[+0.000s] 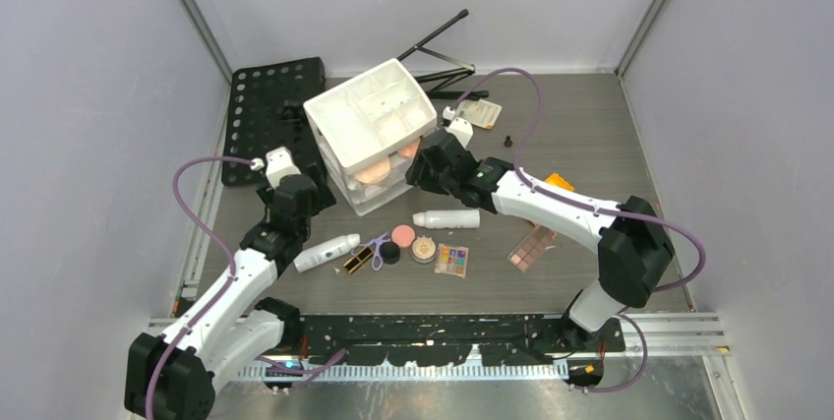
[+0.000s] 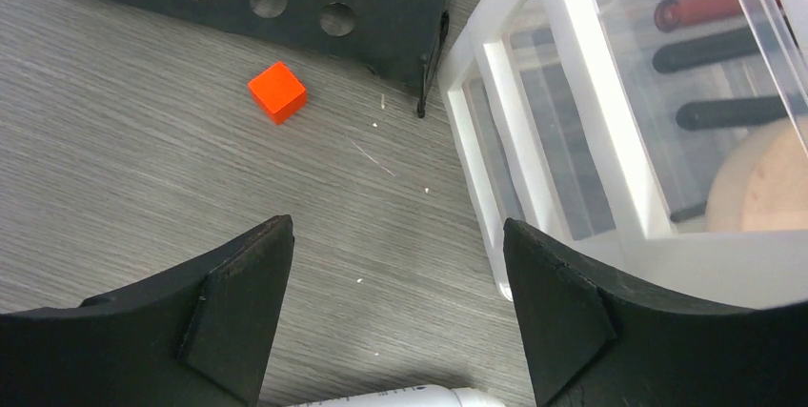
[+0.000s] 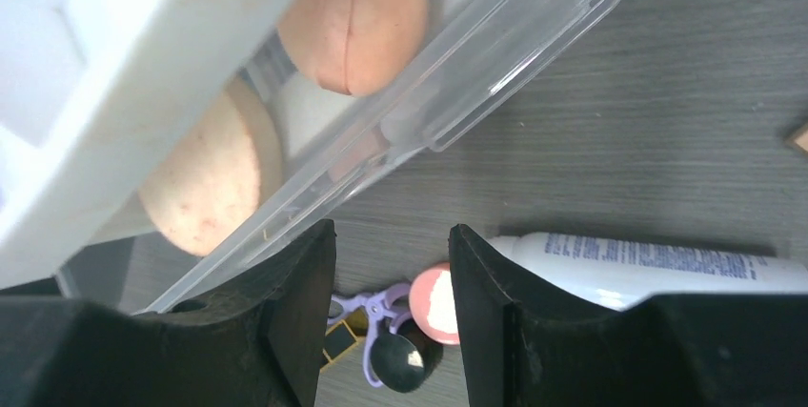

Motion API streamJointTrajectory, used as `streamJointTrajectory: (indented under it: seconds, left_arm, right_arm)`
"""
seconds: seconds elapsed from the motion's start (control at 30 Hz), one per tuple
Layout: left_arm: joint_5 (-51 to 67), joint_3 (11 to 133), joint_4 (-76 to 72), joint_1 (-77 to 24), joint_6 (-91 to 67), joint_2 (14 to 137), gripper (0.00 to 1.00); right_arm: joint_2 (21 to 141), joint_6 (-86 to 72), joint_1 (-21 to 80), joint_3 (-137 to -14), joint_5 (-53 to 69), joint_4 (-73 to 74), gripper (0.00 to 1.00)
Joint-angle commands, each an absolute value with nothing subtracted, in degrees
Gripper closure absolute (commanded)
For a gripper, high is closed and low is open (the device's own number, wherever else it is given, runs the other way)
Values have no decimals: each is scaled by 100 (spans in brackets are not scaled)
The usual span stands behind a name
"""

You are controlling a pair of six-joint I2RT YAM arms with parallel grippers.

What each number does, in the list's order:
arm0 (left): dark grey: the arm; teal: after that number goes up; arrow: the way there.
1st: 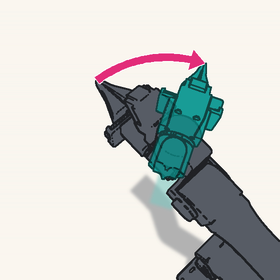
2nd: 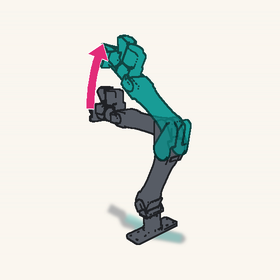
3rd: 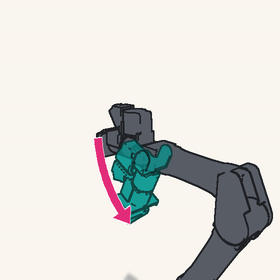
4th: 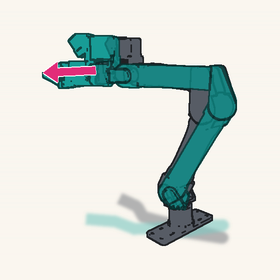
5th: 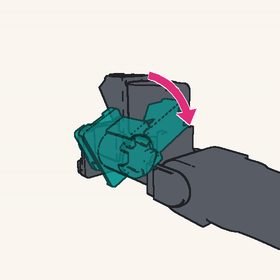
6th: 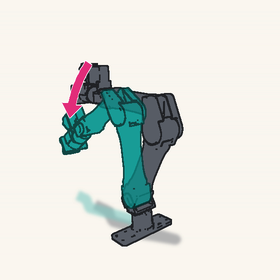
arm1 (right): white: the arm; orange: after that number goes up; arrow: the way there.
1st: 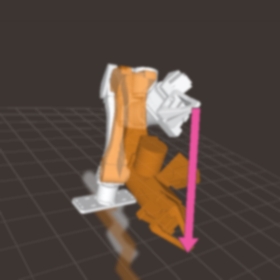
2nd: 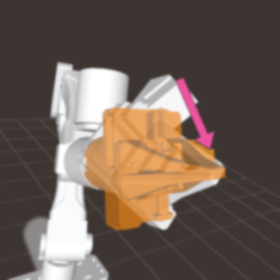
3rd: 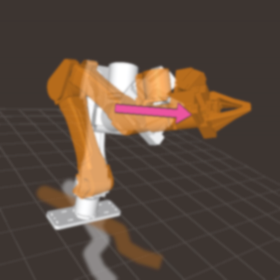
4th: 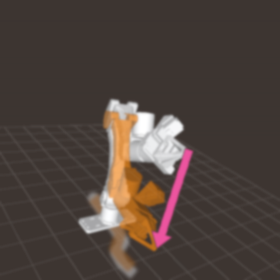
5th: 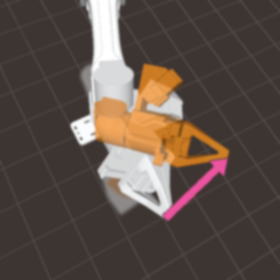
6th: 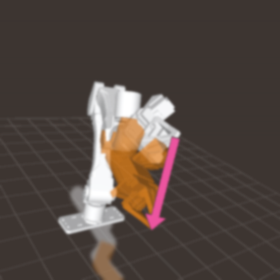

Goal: Organize the makeup
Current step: Close the drawer in the storage box.

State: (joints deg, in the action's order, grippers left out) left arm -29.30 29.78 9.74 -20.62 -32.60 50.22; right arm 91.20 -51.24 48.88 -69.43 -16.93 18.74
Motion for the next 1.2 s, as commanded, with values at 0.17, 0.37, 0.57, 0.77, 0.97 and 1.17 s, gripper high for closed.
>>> streamJointTrajectory:
  seconds: [0.17, 0.37, 0.57, 0.77, 0.97, 1.17]
  left_arm:
    - [-2979, 3103, 758, -2083, -3314, 4931, 17]
    - [-2979, 3103, 758, -2083, -3313, 4931, 17]
    - [-2979, 3118, 747, -2083, -3314, 4961, 17]
    - [-2977, 3108, 749, -2083, -3313, 4957, 17]
    - [-2997, 3107, 748, -2083, -3310, 4982, 17]
    - [-2980, 3112, 743, -2083, -3316, 4984, 17]
  right_arm:
    - [9545, -4980, 4887, -7646, -1982, 1307, 48]
    - [9882, -4961, 4891, -7776, -1962, 1084, 48]
    - [9862, -5016, 4895, -7627, -2001, 829, 48]
    - [9647, -4920, 4895, -7366, -2132, 614, 48]
    - [9304, -4713, 4892, -7103, -2135, 705, 48]
    - [8563, -4683, 4872, -6331, -2592, 882, 47]
